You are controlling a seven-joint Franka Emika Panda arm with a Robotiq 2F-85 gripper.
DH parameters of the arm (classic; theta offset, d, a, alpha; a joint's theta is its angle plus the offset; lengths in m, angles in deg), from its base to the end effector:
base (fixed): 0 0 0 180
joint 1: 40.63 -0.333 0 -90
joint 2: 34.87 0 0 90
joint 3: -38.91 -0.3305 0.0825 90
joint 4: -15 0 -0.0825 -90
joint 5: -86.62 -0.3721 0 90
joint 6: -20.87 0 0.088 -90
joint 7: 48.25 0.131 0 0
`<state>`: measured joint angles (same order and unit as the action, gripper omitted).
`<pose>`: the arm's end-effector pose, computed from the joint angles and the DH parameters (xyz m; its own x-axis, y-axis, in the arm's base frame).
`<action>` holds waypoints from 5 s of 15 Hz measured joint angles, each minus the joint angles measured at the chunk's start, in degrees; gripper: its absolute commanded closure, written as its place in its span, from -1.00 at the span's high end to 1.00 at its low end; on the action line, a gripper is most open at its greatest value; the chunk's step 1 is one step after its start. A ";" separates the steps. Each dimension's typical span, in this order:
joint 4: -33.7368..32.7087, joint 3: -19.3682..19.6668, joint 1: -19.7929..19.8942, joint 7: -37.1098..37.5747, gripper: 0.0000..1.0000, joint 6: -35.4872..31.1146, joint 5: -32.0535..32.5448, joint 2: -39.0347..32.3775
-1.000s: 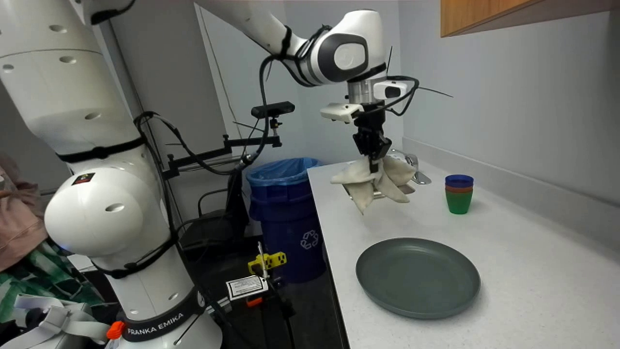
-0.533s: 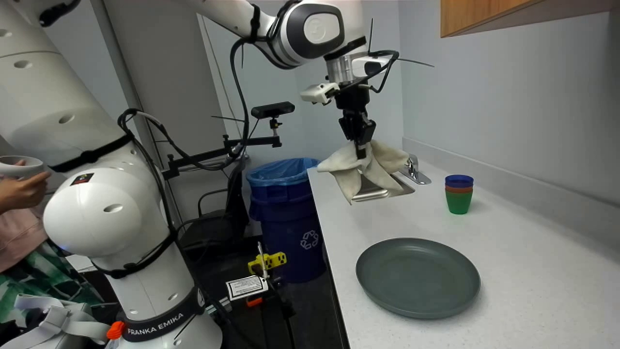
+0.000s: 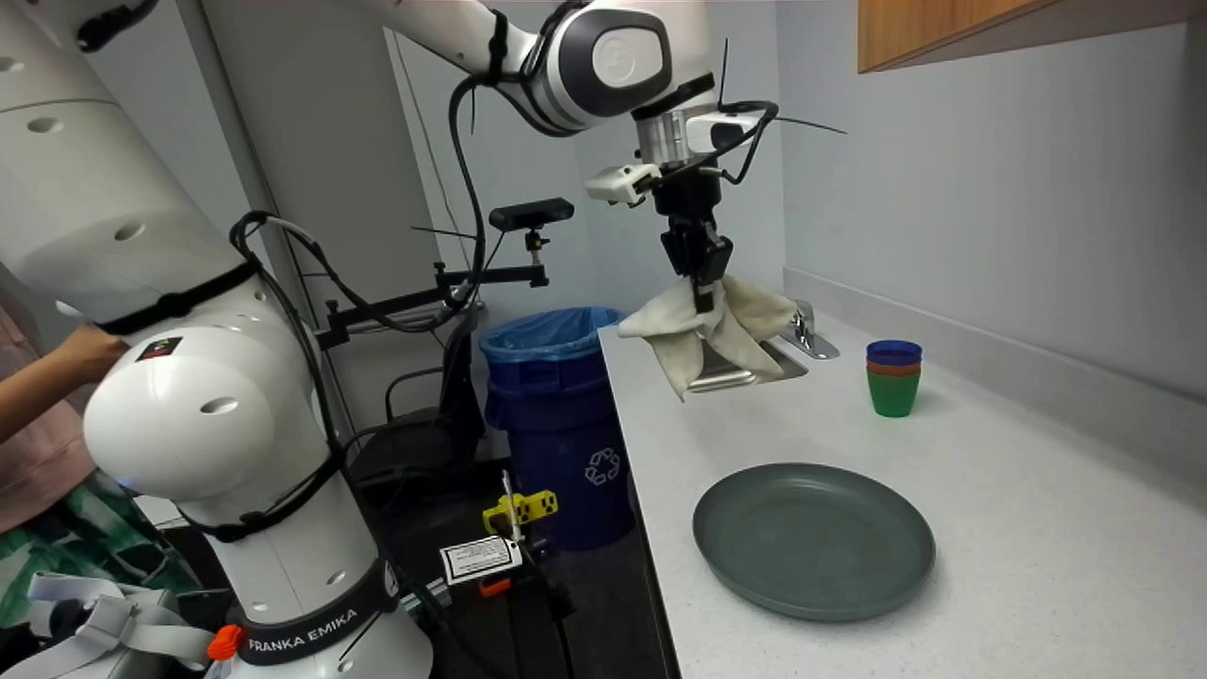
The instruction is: Use the white towel to wipe the cabinet door
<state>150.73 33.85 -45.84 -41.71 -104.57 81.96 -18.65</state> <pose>0.4444 0.0862 0.4402 0.9953 0.0163 0.0958 0.0218 -0.9981 -0.0574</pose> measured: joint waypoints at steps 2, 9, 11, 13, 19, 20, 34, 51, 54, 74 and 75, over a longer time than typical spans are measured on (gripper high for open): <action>-0.11 0.53 1.28 0.49 -0.97 0.00 1.03 0.16; -0.30 3.56 7.39 3.02 -0.97 0.00 5.55 3.86; -0.30 3.58 8.17 4.02 -0.97 0.00 6.17 5.68; -0.29 3.49 8.36 5.33 -0.97 0.00 6.91 7.71; 0.18 2.15 8.58 9.14 -0.97 -1.61 8.61 15.63; 0.51 1.86 8.74 9.80 -0.97 -3.27 8.94 16.99; 9.76 -9.20 25.11 21.81 -0.87 -46.34 10.95 22.00; 7.99 -12.70 31.56 21.96 -0.97 -53.15 7.96 20.69; 4.03 -13.30 32.80 21.96 -0.97 -55.98 7.68 20.35; -4.80 -30.73 56.53 24.54 -0.97 -70.12 4.84 18.83; -3.55 -30.68 56.24 24.75 -0.97 -70.12 4.84 19.05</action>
<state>147.19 3.16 10.40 -16.96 -174.69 86.80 0.40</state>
